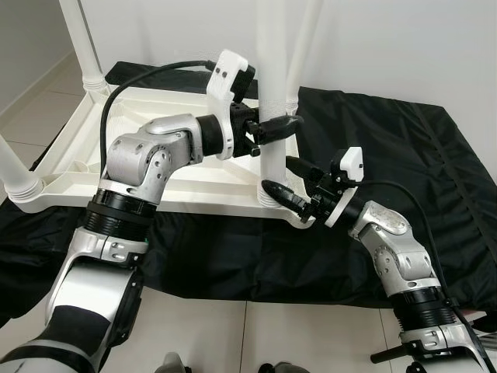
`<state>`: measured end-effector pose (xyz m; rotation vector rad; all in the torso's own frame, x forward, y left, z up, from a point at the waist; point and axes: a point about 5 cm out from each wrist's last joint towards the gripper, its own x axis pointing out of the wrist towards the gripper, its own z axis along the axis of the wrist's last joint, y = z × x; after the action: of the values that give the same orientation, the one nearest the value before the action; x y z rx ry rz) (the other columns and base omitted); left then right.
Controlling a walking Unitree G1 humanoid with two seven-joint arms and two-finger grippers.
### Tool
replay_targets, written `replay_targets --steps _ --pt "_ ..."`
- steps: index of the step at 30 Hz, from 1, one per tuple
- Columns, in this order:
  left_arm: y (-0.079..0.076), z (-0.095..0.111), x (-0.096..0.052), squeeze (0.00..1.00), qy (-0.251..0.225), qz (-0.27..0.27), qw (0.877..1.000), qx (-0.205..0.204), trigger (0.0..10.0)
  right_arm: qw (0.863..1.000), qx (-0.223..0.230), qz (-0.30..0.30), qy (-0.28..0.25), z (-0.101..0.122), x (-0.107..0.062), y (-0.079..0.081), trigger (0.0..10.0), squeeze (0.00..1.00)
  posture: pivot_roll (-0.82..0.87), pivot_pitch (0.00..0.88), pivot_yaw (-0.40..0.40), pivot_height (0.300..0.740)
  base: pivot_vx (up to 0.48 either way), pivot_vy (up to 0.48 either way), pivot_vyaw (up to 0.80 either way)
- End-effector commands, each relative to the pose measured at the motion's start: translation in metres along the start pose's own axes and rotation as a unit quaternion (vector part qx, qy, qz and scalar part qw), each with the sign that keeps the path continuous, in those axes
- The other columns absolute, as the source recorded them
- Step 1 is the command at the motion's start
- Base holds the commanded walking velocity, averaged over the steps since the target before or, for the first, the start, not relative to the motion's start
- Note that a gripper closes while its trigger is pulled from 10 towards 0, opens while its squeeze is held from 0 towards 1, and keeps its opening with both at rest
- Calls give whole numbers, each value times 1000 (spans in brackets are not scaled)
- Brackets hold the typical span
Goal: Building children table
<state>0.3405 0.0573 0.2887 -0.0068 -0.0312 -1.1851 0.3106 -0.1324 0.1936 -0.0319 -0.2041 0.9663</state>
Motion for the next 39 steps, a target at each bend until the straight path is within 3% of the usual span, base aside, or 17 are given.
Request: replay_targets --steps 1,4,9,11,20,33,39 --pt "0 9 5 0 0 15 999 40 10000 1000 -9 -12 17 2 1 -3 10000 0 -40 52 -54 740 0 0 0" --pt "1 8 7 0 8 36 997 65 10000 999 -11 -31 41 2 7 -5 10000 0 -41 58 -57 740 0 0 0" --pt "1 8 8 0 12 41 996 73 10000 998 -10 -40 52 2 9 -6 10000 0 -41 58 -57 740 0 0 0" --pt "3 7 10 0 20 61 994 92 10000 995 -15 -81 60 7 17 -11 10000 0 -43 57 -61 740 0 0 0" --pt "5 6 19 0 18 97 988 116 10000 991 6 -128 35 14 38 -1 10000 0 -45 50 -64 740 0 0 0" --pt "8 7 27 0 2 140 983 122 10000 985 23 -173 10 17 51 10 10000 0 -39 42 -66 740 0 0 0" --pt "10 11 28 0 -15 160 979 122 10000 969 25 -247 -5 21 55 9 10000 0 -39 33 -72 740 0 0 0"
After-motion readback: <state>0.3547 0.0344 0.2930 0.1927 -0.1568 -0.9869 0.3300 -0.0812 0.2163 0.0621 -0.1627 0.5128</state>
